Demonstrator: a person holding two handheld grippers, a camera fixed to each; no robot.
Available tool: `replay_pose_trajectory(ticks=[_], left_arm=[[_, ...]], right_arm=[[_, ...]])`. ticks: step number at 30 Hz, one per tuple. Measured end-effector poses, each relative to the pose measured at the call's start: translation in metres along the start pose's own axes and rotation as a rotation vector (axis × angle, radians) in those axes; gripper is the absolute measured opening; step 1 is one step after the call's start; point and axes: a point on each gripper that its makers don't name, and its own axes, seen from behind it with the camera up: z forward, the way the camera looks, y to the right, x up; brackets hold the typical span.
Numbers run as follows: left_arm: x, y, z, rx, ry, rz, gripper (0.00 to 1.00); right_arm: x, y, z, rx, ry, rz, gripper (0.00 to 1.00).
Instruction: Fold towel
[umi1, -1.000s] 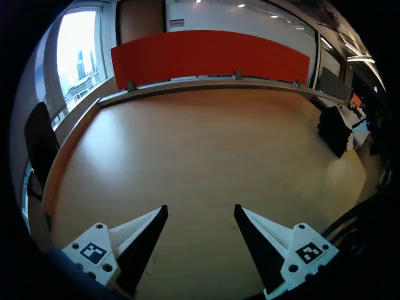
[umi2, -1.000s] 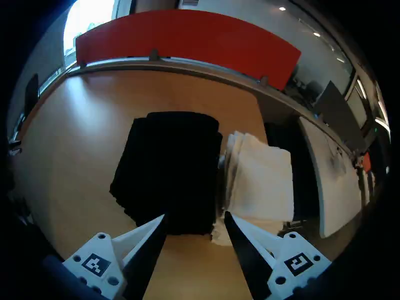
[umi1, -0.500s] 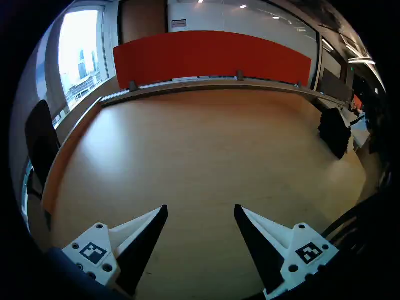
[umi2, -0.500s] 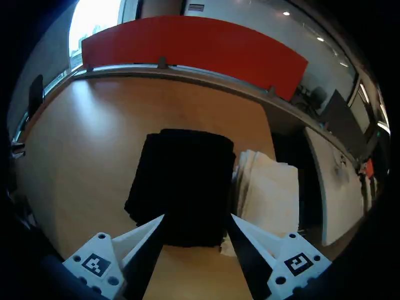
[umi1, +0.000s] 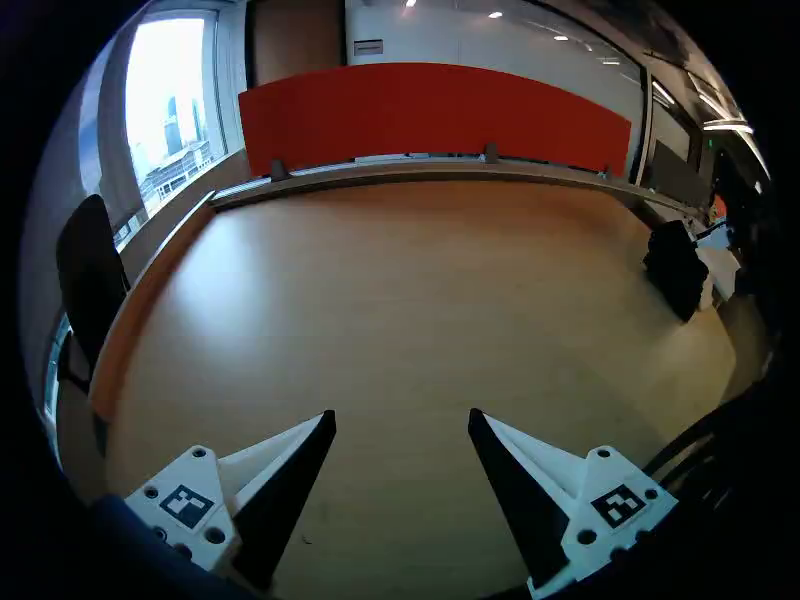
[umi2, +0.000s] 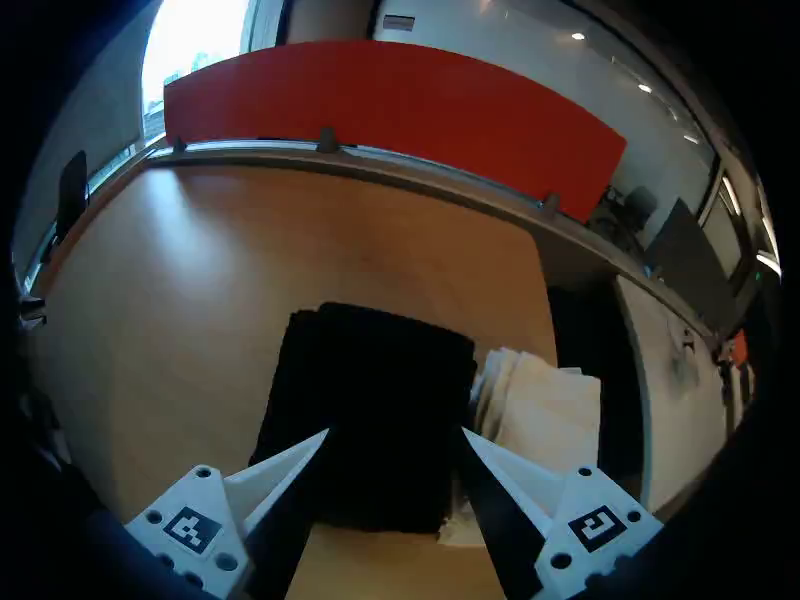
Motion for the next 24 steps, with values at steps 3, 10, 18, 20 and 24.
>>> replay_pose_trajectory(ticks=[3,10,18,20,24], left_arm=[[-0.001,-0.004,-0.001,0.010,-0.002,-0.007,0.99],[-0.004,-0.008,-0.002,0.026,-0.005,-0.020,0.99],[-0.006,-0.014,-0.003,0.041,-0.009,-0.028,0.99],[-0.007,-0.015,-0.005,0.045,-0.010,-0.030,0.99],[-0.008,-0.018,-0.007,0.055,-0.011,-0.035,0.99]], right_arm=[[0.010,0.001,0.006,0.000,0.007,-0.004,0.83],[0.026,0.001,0.017,0.003,0.010,-0.016,0.82],[0.030,0.001,0.033,0.007,-0.003,-0.014,0.82],[0.030,0.002,0.039,0.009,-0.010,-0.007,0.82],[0.027,0.004,0.049,0.011,-0.026,0.005,0.82]])
